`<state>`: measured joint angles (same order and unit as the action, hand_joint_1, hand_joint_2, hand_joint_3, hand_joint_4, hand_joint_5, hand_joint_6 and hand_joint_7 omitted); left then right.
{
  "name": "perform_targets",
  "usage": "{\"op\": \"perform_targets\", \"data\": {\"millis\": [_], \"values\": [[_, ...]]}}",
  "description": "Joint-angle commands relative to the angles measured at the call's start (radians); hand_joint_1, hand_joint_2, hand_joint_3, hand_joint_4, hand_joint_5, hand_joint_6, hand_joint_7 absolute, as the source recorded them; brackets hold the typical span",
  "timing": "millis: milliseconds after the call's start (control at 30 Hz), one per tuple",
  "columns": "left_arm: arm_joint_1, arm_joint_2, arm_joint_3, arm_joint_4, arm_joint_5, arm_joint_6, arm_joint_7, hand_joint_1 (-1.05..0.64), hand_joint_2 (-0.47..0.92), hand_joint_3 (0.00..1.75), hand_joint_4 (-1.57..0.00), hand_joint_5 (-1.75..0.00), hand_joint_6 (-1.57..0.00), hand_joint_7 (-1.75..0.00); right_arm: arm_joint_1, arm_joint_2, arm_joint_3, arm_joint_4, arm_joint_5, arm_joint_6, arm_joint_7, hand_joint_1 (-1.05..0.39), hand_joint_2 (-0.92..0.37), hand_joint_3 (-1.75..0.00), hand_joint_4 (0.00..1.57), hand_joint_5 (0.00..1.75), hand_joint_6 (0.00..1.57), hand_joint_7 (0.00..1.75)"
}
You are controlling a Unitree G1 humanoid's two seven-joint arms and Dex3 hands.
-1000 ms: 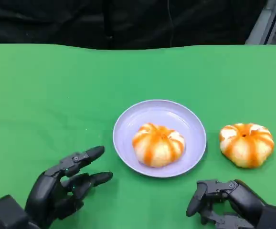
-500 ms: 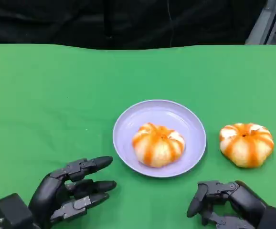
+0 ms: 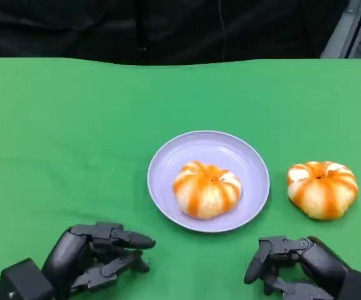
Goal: Grasp the bread from the table and place it into the plate.
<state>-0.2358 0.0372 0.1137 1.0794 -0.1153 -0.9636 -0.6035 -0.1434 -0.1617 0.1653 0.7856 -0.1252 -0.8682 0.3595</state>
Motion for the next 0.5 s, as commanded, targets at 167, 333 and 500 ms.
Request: {"op": "perform_targets", "data": {"millis": [167,333,500], "values": [[0.013,0.013,-0.002,-0.008,-0.018,-0.005,-0.023,-0.02,0.57,1.11,-0.79,-1.63,-0.89,-1.26,0.016,-0.021,-0.005,-0.021,0.008,0.011,0.002,-0.02,-0.92,-0.45,0.70,1.50,0.77,1.03],[0.015,0.015,-0.008,-0.009,-0.007,-0.012,-0.016,-0.04,0.54,1.15,-0.76,-1.68,-0.85,-1.33,0.017,-0.022,-0.006,-0.021,0.009,0.011,0.002,-0.02,-0.92,-0.45,0.69,1.50,0.77,1.03],[0.013,0.017,-0.013,-0.002,0.001,-0.010,-0.011,-0.04,0.53,1.15,-0.74,-1.68,-0.84,-1.32,0.015,-0.021,-0.006,-0.021,0.008,0.013,0.001,-0.02,-0.92,-0.46,0.69,1.50,0.77,1.03]]}}
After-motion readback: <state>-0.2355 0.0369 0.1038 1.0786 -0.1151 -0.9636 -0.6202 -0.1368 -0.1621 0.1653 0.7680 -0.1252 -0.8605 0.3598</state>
